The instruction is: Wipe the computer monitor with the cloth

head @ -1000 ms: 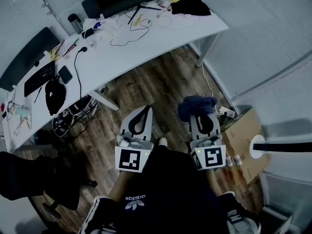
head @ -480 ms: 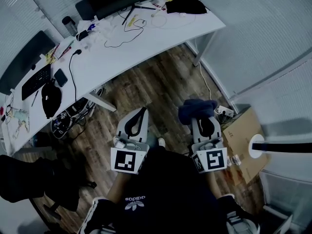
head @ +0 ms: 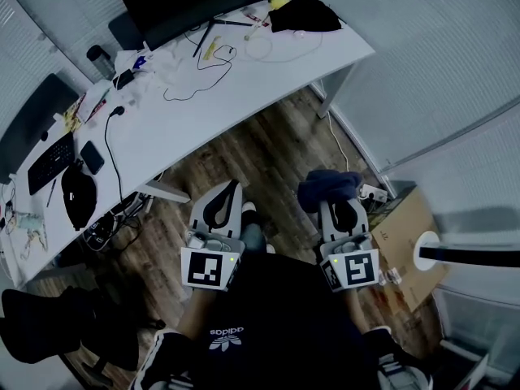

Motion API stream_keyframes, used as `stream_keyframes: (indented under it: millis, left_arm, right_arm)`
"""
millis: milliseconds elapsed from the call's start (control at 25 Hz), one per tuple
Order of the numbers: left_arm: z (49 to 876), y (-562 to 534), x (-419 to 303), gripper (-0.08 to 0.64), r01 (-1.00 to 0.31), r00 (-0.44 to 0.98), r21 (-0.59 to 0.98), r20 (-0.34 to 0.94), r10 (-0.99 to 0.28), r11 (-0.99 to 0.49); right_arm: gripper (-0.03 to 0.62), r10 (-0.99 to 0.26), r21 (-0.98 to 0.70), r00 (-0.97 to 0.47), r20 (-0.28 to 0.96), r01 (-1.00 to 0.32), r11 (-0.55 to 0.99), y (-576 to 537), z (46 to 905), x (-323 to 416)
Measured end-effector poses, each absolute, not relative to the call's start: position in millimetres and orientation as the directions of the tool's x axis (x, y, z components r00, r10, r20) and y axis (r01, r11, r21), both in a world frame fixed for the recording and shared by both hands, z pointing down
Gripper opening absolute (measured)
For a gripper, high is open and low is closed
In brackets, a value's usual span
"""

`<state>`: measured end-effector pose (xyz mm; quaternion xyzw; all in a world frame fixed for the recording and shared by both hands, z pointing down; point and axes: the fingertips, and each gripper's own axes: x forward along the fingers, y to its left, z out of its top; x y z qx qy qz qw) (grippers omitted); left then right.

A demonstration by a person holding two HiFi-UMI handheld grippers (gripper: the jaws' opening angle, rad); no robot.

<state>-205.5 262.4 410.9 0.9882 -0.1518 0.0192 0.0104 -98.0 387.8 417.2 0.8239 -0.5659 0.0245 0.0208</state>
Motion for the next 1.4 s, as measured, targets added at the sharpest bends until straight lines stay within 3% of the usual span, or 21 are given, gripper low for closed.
stream_keyframes:
  millis: [360,800,1080,1400]
  left_arm:
    - [386.4,151.6,-145.2,0.005,-0.261,0.965,-0.001,0.008,-0.261,-0.965]
    - [409.8,78.5,-109.1,0.005,-0.285,0.956,0.014,0.07,-0.284,-0.958]
    - [414.6,34.0,-66.4,0.003,-0.349,0.935,0.036,0.072,-0.346,-0.936]
    - [404.0,-32.7,1.4,0.005,-0.518,0.855,0.03,0.033,-0.517,-0.855]
  right_arm:
    - [0.048,-0.922,0.028,0.385,0.042,-0.923,-0.384,281.7,391.0,-37.8]
    - [0.048,-0.903,0.016,0.422,0.079,-0.906,-0.422,222.1,407.2,14.7]
    - [0.048,-0.916,0.033,0.393,0.078,-0.92,-0.391,167.4,409.5,70.5]
    - [0.048,-0.973,0.061,0.223,0.06,-0.974,-0.219,80.0,398.3,166.3]
